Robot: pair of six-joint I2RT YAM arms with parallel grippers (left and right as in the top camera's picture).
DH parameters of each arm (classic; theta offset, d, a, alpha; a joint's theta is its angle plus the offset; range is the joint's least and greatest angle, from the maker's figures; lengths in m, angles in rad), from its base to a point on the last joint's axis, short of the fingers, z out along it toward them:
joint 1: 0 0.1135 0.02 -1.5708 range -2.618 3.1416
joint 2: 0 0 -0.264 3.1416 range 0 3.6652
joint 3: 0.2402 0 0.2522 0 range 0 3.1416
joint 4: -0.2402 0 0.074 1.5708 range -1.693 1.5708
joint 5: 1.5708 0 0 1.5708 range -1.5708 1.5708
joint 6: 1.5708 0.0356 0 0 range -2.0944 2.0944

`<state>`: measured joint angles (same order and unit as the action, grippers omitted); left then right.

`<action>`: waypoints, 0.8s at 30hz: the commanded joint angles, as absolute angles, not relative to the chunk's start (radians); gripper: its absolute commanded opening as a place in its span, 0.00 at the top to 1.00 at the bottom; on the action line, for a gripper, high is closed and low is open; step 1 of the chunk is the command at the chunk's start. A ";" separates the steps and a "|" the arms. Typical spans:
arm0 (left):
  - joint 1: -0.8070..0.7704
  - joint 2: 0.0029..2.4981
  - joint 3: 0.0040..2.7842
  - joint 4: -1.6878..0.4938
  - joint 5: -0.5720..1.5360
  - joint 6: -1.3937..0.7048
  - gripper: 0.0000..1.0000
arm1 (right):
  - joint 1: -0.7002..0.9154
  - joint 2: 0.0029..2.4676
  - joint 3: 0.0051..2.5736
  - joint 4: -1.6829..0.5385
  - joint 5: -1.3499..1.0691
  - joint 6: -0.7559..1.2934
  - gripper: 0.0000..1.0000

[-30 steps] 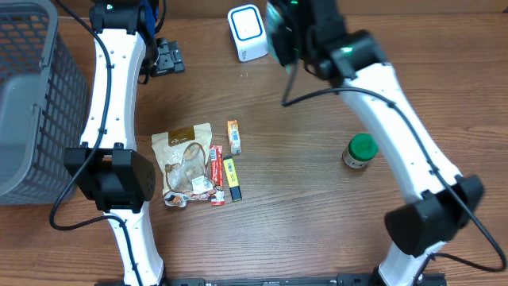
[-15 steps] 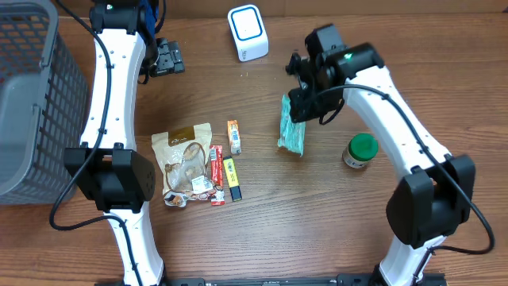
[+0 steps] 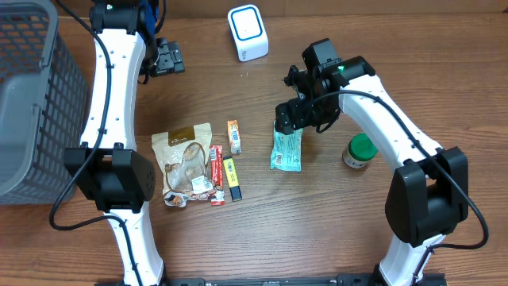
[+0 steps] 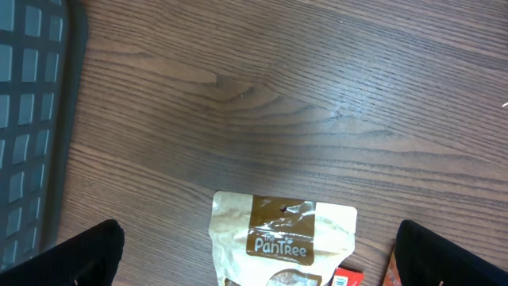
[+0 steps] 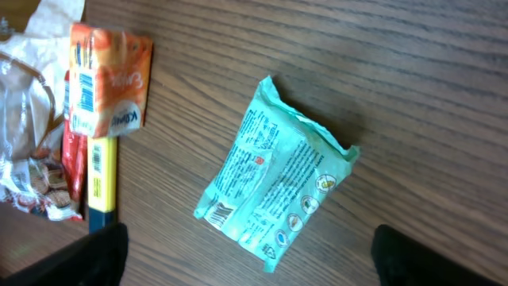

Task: Scan the item barcode
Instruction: 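Carry the wipes pack back down and lower it onto the table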

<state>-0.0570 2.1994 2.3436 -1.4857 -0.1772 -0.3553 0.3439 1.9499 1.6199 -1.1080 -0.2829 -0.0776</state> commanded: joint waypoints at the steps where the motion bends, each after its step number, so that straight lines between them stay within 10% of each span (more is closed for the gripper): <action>1: -0.055 2.191 2.345 -1.485 -0.190 -0.333 0.00 | 0.318 1.938 1.615 -1.105 -0.289 -0.074 0.00; 24: -0.055 2.191 2.345 -1.485 -0.190 -0.333 0.00 | 0.305 1.938 1.615 -1.104 -0.290 -0.075 0.00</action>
